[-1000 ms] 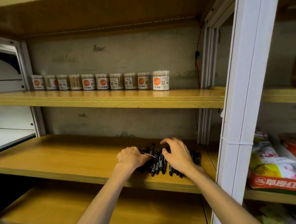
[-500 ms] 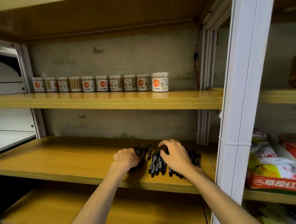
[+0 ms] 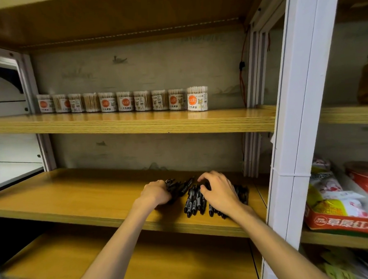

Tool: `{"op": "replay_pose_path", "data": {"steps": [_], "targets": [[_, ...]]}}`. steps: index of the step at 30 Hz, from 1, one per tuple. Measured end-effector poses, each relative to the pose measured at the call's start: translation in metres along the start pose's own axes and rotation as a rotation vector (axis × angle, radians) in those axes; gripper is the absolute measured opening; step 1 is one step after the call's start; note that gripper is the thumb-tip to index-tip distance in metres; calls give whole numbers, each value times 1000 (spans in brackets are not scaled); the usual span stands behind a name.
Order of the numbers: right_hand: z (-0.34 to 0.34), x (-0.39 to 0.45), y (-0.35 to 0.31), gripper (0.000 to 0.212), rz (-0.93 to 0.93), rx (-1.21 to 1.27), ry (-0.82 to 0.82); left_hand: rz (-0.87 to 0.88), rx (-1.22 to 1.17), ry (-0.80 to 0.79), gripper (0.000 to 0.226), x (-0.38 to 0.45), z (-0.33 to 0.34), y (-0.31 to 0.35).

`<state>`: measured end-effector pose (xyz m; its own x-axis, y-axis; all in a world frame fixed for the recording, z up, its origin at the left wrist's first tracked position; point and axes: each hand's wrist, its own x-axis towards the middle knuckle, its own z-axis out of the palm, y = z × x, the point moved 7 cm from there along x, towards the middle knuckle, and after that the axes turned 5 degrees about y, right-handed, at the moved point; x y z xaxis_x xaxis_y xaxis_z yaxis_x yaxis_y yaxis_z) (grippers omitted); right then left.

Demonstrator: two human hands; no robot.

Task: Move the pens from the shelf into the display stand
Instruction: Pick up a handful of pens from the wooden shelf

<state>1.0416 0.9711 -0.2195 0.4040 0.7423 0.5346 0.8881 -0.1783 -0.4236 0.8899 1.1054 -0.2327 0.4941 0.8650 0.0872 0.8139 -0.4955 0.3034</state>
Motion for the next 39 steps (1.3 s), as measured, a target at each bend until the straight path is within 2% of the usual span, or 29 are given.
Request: {"op": "replay_pose_path", "data": {"steps": [10,15,20,28,30,32,37,39], "targets": [[0,1,-1,23,5,-30,24,-47,-577,-117,23,4,10,0],[-1,0,3,24,48,-30,44,-94,-752,-315,26,-5,25,8],[-4,-1,4,28,59,-17,57,-198,-1030,-633,16,-22,44,16],[-6,-2,5,32,78,-37,78,-235,-1492,-916,20,-37,39,39],[-7,-2,4,33,85,-38,80,-197,-1521,-865,21,-37,34,40],[-8,-3,2,29,84,-26,77,-154,-1515,-703,20,-31,26,35],[-8,-2,-4,27,73,-8,62,-48,-1265,-21,24,-12,0,2],[-7,0,-5,27,74,-6,56,-30,-1250,170,23,-8,-6,-12]]}}
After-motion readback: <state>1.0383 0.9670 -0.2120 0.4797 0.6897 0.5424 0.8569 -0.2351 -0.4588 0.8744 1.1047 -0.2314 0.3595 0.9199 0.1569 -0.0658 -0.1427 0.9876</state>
